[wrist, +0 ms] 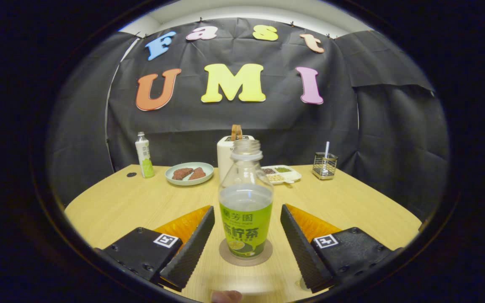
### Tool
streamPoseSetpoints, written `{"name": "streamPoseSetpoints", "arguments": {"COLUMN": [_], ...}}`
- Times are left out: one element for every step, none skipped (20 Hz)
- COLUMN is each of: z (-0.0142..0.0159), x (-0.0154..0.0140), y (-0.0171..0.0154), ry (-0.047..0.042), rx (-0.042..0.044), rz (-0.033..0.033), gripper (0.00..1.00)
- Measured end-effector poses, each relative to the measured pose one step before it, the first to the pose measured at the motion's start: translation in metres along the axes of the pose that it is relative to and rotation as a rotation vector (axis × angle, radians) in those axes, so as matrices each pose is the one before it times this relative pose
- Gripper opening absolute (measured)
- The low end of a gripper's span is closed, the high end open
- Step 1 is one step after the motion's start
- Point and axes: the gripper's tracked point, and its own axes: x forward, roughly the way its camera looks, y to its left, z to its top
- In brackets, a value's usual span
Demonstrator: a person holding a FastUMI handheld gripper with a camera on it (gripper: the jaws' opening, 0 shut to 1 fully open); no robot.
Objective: Take the bottle from table, then pour the juice into the cup, finally place the bottle on the coaster
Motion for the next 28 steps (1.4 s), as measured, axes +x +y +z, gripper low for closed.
{"name": "streamPoseSetpoints", "arguments": {"z": [0.00164,0.00219,0.00477,0.00350,0.00403,0.00538,0.00640,0.00627,0.00630,0.00749,0.00443,0.00515,0.00651,0.00454,0.00239,0.00142,0.00191,0.00222,0.00122,0.00147,0.00098,0.00181,-0.00009,0.00064,-0.00036,0.00106,-0.00091,0.00106], "x": [-0.00693,-0.00862,-0.00950,-0.00812,-0.01038,-0.01166,-0.01123,-0.01004,-0.01205,-0.01202,-0.01023,-0.01003,-0.00857,-0.00833,-0.00716,-0.00561,-0.00598,-0.00560,-0.00491,-0.00457,-0.00504,-0.00559,-0.00508,-0.00629,-0.00513,-0.00601,-0.00592,-0.00582], "y": [-0.00155,-0.00099,-0.00091,-0.00057,-0.00145,-0.00162,-0.00200,0.00007,0.00132,-0.00075,-0.00179,-0.00256,-0.00195,-0.00031,-0.00213,-0.00299,-0.00376,-0.00190,-0.00083,0.00034,0.00064,0.00074,0.00023,0.00163,0.00035,0.00080,0.00349,0.00432], "ry": [-0.00745,-0.01038,-0.01754,-0.01301,-0.01345,-0.01435,-0.01586,-0.01342,-0.01649,-0.01876,-0.00786,-0.00943,-0.01384,-0.00875,-0.00721,-0.00006,-0.00489,-0.00387,-0.00258,-0.00484,-0.00399,-0.00629,-0.00263,-0.00303,-0.00415,-0.00497,-0.00039,-0.00569], "rx": [-0.00798,-0.00392,0.00085,0.00181,0.00062,0.00194,0.00725,0.00973,0.01100,0.00441,-0.00080,0.00307,0.00556,0.00543,0.00055,-0.00565,-0.00830,-0.00652,-0.00165,-0.00290,-0.00231,-0.00182,-0.00092,-0.00022,-0.00239,-0.00156,0.00355,0.00301], "rz": [-0.00329,-0.00288,0.00153,0.00084,-0.00026,-0.00068,-0.00024,0.00864,0.01276,0.00563,0.00159,-0.00511,0.00114,0.00203,-0.00463,-0.00872,-0.01031,-0.00538,-0.00274,0.00115,0.00268,0.00238,0.00393,0.00653,0.00246,0.00359,0.01014,0.01265], "gripper": [1.00,1.00,1.00,1.00,1.00,1.00,1.00,1.00,1.00,1.00,1.00,1.00,1.00,1.00,1.00,1.00,1.00,1.00,1.00,1.00,1.00,1.00,1.00,1.00,1.00,1.00,1.00,1.00]}}
